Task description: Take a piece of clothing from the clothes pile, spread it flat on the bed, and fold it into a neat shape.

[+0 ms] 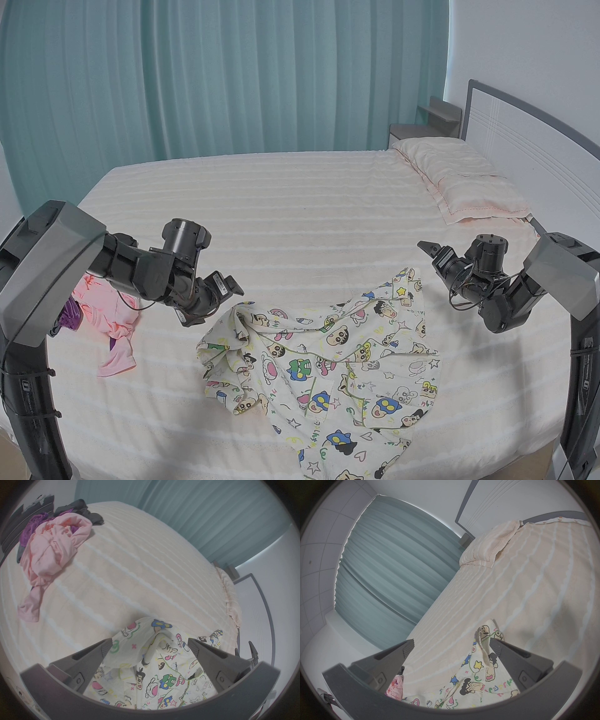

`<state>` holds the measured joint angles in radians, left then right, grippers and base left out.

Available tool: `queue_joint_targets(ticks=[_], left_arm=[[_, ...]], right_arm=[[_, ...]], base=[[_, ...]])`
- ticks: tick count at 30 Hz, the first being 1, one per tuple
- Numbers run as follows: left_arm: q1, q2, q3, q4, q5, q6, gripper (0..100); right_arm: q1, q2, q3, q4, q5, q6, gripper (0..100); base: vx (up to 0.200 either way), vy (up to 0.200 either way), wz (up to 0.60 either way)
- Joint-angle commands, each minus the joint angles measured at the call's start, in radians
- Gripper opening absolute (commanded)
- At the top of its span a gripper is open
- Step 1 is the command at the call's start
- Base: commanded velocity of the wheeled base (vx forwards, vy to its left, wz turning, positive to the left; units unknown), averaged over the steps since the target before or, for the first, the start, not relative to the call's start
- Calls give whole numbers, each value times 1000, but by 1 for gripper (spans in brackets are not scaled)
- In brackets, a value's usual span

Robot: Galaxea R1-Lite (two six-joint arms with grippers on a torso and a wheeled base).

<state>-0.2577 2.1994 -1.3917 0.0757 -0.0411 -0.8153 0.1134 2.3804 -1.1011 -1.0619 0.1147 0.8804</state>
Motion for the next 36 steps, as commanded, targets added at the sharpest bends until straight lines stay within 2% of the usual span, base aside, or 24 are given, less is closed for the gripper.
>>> queue_joint_targets(ticks=[1,3,8,10,11,17,21,24,32,36], left_arm=[[67,53,-202,125,7,-15,100],[77,66,-204,130,13,-21,100],[87,2,-44,88,-100,-13,100],[87,2,-44,88,-100,-13,100],[89,-40,46,25,-148,-15,100],[83,-84,229,-131,-148,-13,100],[80,-101,290,-182,-148,-13,100],[78,-125,342,-209,-148,-15,100],[80,-136,367,-214,-148,-16,100],[78,-138,370,-214,-148,-16,100]], right_arm=[[-8,-37,73,0,30,11,100],[-18,-56,116,0,56,-3,100],[-92,-129,359,-6,184,-124,100],[-92,-129,359,-6,184,-124,100],[-106,-152,501,-12,246,-178,100],[-101,-161,685,-44,304,-294,100],[-87,-148,713,-79,313,-302,100],[-41,-121,725,-118,306,-302,100],[49,-106,716,-116,293,-304,100],[58,-79,713,-118,280,-305,100]], base=[[0,0,0],[0,0,0],[0,0,0],[0,0,0],[0,0,0],[0,0,0],[0,0,0],[0,0,0],[0,0,0],[0,0,0]])
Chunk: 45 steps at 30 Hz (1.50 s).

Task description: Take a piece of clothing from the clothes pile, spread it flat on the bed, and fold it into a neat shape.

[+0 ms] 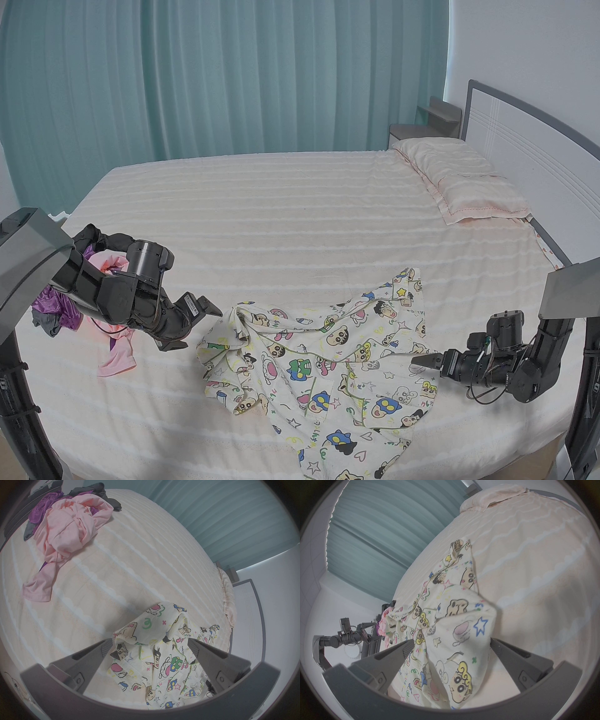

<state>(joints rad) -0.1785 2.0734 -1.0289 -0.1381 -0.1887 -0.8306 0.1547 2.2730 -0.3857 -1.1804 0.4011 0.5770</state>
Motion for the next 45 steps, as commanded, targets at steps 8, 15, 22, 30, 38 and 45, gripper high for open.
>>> queue_joint_targets(ticks=[8,15,22,30,38,45], left_arm=[[-1,-13,7,0,3,-2,100],[-2,-21,29,0,8,4,100],[-41,-27,104,-2,114,123,100],[-108,-58,133,0,112,153,100],[-154,-44,124,0,120,153,100],[-154,-42,128,0,118,150,100]], right_arm=[[6,56,-7,1,-11,-8,0],[-17,54,1,1,-44,-26,0],[-155,-43,7,4,-41,-82,0],[-305,-66,-45,53,-41,-221,0],[-346,-76,-113,107,-27,-224,0],[-340,-101,-1,119,122,-218,100]], base=[[0,0,0],[0,0,0],[0,0,0],[0,0,0],[0,0,0],[0,0,0]])
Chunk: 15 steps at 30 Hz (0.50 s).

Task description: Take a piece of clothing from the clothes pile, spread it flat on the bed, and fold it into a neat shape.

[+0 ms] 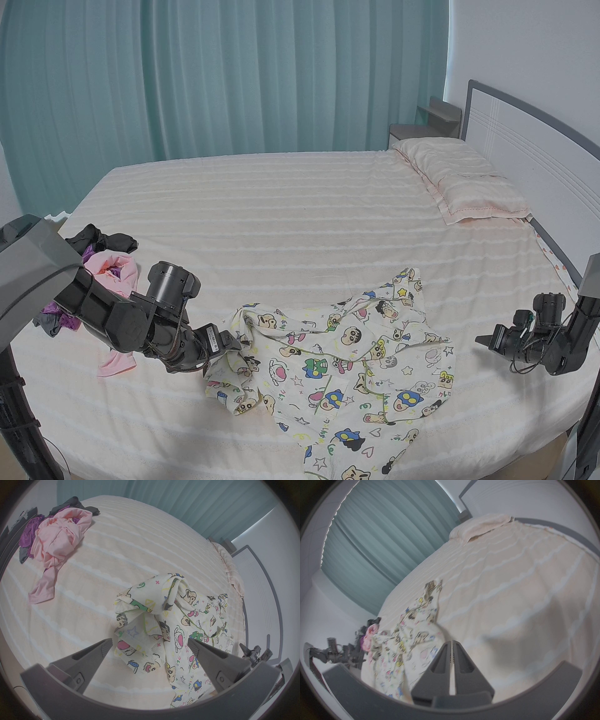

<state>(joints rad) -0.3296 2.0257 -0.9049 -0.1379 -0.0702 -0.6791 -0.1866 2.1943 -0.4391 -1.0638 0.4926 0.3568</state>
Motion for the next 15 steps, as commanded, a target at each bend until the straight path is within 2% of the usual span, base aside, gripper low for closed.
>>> queue_joint_targets(ticks=[1,8,11,15], left_arm=[[-3,4,6,0,0,-3,100],[-2,2,6,0,0,-7,100],[-2,2,6,0,-2,-8,100],[1,2,6,0,-2,-8,100]], right_arm=[[3,-25,68,2,38,1,100],[107,2,85,1,55,10,100],[171,32,79,-1,46,13,100],[237,79,57,-13,1,30,100]], base=[[0,0,0],[0,0,0],[0,0,0],[0,0,0]])
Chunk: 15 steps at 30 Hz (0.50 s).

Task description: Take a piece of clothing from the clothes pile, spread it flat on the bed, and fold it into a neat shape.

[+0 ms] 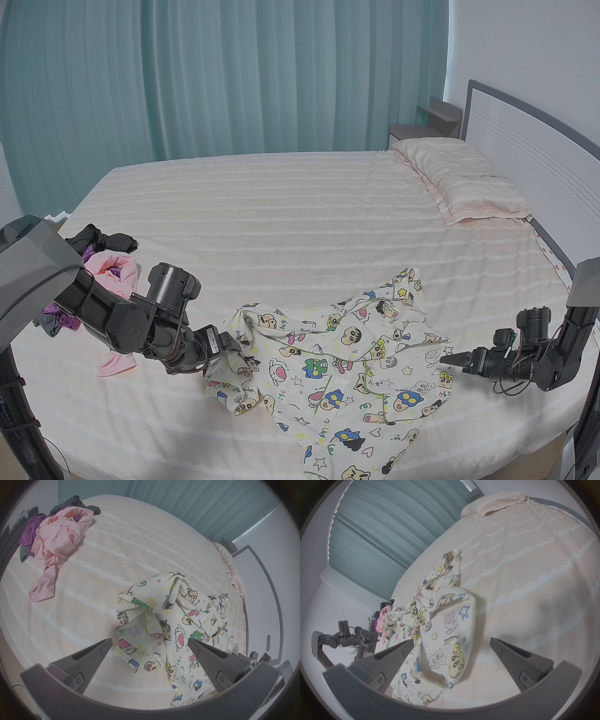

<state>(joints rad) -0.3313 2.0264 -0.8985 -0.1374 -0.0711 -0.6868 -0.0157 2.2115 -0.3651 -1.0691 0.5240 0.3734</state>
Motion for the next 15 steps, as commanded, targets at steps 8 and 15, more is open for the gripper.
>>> queue_joint_targets(ticks=[8,15], left_arm=[[9,3,-2,-1,-4,-3,100],[11,3,1,-1,1,-2,100]], right_arm=[[99,148,-61,-51,-87,12,100],[88,123,-29,-49,-104,7,0]], base=[[0,0,0],[0,0,0]])
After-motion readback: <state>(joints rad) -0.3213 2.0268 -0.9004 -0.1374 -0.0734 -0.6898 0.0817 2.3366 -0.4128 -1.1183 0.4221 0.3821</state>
